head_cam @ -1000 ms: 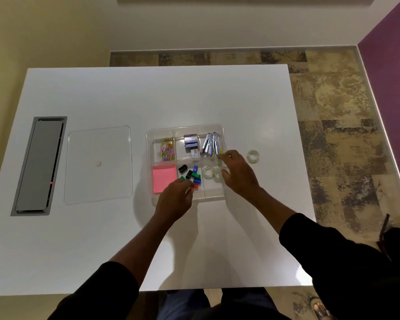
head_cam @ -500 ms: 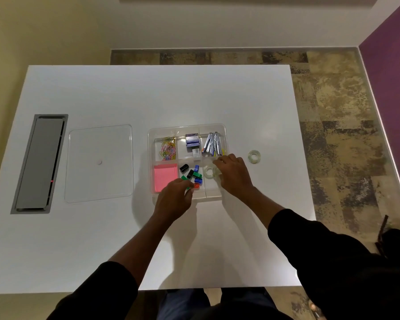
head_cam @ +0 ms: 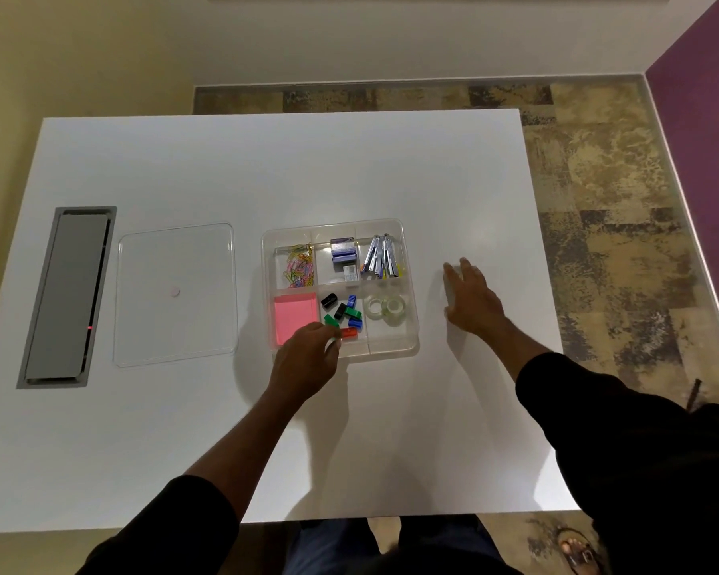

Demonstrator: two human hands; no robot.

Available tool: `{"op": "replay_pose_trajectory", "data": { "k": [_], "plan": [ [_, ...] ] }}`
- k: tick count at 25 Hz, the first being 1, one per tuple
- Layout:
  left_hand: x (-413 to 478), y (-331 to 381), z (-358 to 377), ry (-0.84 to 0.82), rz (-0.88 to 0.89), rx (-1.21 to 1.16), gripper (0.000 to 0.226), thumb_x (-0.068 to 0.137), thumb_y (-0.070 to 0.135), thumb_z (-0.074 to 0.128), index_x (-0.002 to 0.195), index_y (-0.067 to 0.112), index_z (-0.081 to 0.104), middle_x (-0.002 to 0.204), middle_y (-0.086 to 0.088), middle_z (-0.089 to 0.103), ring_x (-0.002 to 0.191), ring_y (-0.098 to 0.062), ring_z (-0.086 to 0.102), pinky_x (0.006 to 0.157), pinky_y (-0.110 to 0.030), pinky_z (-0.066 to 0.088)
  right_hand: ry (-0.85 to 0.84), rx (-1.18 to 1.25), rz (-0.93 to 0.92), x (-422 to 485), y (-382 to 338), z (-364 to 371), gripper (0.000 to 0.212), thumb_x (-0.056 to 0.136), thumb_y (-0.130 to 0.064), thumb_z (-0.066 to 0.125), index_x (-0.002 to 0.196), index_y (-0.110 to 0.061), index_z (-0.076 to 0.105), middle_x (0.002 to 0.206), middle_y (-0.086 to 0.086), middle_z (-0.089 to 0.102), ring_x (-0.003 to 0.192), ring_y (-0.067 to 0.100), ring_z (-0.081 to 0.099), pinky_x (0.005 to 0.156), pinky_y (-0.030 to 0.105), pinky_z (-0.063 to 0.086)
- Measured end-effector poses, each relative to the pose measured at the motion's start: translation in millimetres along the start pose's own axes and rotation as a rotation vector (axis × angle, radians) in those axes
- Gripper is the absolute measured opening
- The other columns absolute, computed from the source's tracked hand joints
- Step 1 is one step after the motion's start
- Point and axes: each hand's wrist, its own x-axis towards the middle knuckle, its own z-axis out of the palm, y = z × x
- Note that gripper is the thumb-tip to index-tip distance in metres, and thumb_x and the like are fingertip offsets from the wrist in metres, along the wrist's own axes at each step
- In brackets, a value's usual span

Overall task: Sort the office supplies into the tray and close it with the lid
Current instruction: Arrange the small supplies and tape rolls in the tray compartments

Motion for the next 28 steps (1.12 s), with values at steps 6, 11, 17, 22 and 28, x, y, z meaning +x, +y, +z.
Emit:
{"op": "replay_pose_trajectory", "data": {
  "k": [6, 11, 17, 22, 28],
  "plan": [
    [-2, 1, 0, 0.0, 0.003, -0.001, 0.021, 0.1, 0.022, 0.068, 0.119, 0.017, 0.076, 0.118, -0.006, 0.077, 0.104, -0.023, 0.071, 0.085, -0.046, 0.063, 0.25, -0.08, -0.093, -6, -1, 18, 0.021, 0.095, 0.002, 0.061, 0.111, -0.011, 0.057, 0.11, 0.015, 0.057, 0.101, 0.041, 0.061, 0.058, 0.037, 0.046],
    [0, 2, -1, -0.009, 0.005, -0.011, 0.021, 0.1, 0.021, 0.069, 0.12, 0.017, 0.076, 0.12, -0.005, 0.077, 0.105, -0.023, 0.071, 0.085, -0.044, 0.063, 0.247, 0.183, -0.045, -21, -12, 19, 0.034, 0.09, -0.006, 0.07, 0.122, -0.014, 0.061, 0.114, 0.015, 0.06, 0.104, 0.04, 0.063, 0.071, 0.042, 0.056],
    [0, 3, -1, 0.002, 0.01, -0.012, 0.022, 0.1, 0.02, 0.07, 0.12, 0.015, 0.076, 0.12, -0.006, 0.078, 0.106, -0.023, 0.071, 0.085, -0.043, 0.063, 0.351, 0.581, -0.042, -58, -58, 5, 0.049, 0.084, -0.022, 0.087, 0.125, -0.016, 0.062, 0.117, 0.008, 0.063, 0.092, 0.026, 0.067, 0.079, 0.042, 0.06],
    [0, 6, 1, 0.002, 0.022, -0.008, 0.022, 0.099, 0.019, 0.07, 0.12, 0.016, 0.077, 0.122, -0.006, 0.078, 0.106, -0.024, 0.072, 0.085, -0.041, 0.063, 0.25, 0.351, -0.135, -69, -89, 7, 0.055, 0.084, -0.044, 0.088, 0.125, -0.016, 0.067, 0.113, 0.006, 0.074, 0.099, 0.025, 0.067, 0.077, 0.035, 0.055],
    [-1, 10, 3, 0.002, 0.032, -0.007, 0.02, 0.099, 0.02, 0.071, 0.117, 0.015, 0.077, 0.113, -0.008, 0.077, 0.098, -0.024, 0.071, 0.08, -0.043, 0.063, 0.275, 0.104, -0.108, -65, -110, 16, 0.058, 0.083, -0.055, 0.086, 0.121, -0.015, 0.07, 0.111, 0.009, 0.077, 0.098, 0.029, 0.07, 0.084, 0.04, 0.057]
  ]
}}
